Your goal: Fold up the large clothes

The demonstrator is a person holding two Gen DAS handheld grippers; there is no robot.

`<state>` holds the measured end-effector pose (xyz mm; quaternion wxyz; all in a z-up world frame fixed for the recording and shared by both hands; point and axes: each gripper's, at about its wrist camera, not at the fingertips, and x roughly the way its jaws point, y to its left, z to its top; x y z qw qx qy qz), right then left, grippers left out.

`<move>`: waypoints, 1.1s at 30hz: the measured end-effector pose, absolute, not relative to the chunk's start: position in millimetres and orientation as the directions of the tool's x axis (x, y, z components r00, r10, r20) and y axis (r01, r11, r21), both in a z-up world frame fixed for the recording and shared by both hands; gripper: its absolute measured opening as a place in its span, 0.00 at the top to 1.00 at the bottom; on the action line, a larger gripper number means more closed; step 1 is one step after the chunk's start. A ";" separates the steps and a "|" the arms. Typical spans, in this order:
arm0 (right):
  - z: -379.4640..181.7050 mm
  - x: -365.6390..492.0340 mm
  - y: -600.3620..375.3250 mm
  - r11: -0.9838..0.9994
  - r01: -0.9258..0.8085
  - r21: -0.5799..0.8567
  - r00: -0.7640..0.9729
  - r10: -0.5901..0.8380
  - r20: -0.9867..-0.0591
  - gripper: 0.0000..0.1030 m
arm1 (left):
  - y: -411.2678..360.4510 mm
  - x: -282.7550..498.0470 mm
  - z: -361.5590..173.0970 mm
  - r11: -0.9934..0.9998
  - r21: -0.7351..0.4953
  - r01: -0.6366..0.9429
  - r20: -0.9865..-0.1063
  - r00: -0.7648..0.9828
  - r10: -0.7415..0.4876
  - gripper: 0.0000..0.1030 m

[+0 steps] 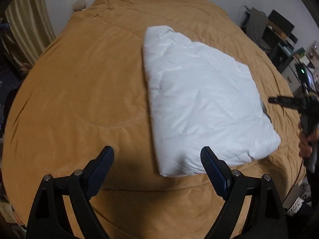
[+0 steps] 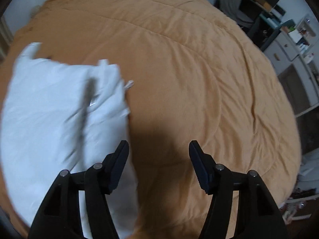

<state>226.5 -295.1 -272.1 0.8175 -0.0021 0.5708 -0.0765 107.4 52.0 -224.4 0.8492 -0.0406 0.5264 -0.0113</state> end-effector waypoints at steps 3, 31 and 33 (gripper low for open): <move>-244.0 200.1 -272.0 0.993 0.055 -0.104 0.296 -0.115 -0.948 0.36 | 67.3 116.1 -190.7 0.990 -0.077 -0.121 -0.912 0.411 -0.021 0.14; -116.3 19.4 -189.9 0.997 -0.065 -0.049 0.236 -0.032 -0.971 0.00 | -4.7 21.1 -67.6 0.987 0.038 -0.159 -0.910 0.402 0.099 0.13; -112.9 20.0 -190.5 0.994 -0.068 -0.081 0.254 -0.061 -0.965 0.00 | -3.9 22.4 -69.6 0.986 0.045 -0.158 -0.909 0.403 0.106 0.13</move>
